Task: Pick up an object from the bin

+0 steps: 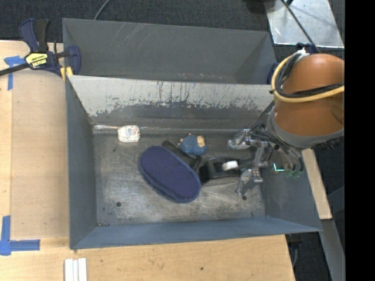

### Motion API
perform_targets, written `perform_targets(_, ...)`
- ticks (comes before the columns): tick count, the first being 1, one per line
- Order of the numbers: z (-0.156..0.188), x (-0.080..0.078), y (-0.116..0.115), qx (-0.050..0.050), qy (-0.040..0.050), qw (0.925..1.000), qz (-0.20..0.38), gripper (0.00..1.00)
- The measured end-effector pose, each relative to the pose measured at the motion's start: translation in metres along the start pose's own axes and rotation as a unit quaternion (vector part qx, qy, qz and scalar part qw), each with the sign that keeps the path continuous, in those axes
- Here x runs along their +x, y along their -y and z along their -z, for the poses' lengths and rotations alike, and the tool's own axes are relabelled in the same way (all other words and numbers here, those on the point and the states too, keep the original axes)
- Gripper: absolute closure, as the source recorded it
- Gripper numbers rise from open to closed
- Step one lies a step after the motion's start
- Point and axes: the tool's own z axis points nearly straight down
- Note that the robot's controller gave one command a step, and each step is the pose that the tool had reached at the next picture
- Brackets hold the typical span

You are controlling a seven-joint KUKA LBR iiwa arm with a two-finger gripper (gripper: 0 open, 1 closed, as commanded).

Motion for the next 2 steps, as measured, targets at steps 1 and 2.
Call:
perform_targets(1,-0.013,-0.049,-0.027,-0.001,0.0044,0.9916,-0.129,0.0)
perform_targets(2,0.041,-0.06,-0.016,0.0,0.0064,0.9996,-0.029,0.0)
